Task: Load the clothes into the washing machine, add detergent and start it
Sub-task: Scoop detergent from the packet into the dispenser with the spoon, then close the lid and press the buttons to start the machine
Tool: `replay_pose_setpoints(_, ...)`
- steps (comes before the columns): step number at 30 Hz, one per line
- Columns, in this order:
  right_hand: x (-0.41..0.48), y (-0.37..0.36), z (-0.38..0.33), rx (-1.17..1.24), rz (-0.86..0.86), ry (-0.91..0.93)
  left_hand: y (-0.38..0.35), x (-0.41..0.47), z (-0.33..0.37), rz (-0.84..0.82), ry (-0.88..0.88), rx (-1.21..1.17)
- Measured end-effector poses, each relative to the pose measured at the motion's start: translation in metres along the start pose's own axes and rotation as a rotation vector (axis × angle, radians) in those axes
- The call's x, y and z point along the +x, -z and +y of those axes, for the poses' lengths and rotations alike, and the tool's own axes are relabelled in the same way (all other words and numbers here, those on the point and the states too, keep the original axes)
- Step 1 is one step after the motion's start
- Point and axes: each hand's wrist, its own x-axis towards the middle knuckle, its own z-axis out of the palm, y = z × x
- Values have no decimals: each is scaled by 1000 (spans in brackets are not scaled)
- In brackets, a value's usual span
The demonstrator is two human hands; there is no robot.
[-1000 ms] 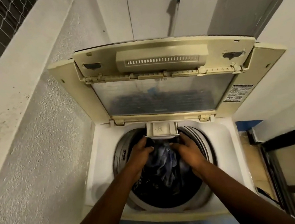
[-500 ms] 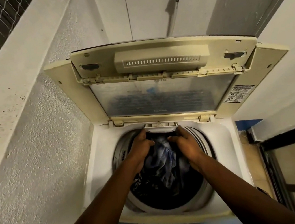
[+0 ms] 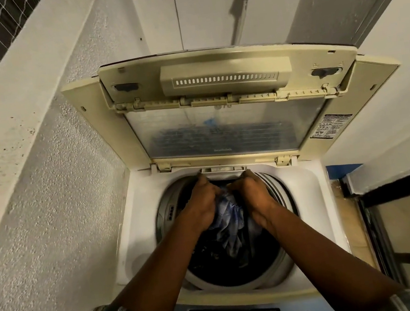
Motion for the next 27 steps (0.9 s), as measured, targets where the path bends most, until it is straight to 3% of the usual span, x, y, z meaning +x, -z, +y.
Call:
replay_pose_setpoints(4, 3, -8, -6, 56, 48, -23, -18, -12, 15, 23, -77, 206)
replay_pose_setpoints(8, 57, 10, 33, 114, -30, -20, -19, -17, 20, -18, -49, 20)
replay_pose_setpoints(10, 27, 3, 14, 131, -18, -55, -7, -14, 16, -18, 10, -86)
replay_pose_setpoints(12, -5, -3, -1, 58, 19, -9, 3, -14, 15, 0, 31, -72)
replay_pose_setpoints(16, -34, 8, -3, -191, 23, 150, 20, -27, 13, 11, -18, 173)
replay_pose_setpoints(21, -81, 32, -6, -672, 147, 522, 42, -71, 25, 185, -383, 692)
replay_pose_setpoints(27, -136, 31, -63, -964, 318, 1049, 47, -111, 61, 383, -1165, 891)
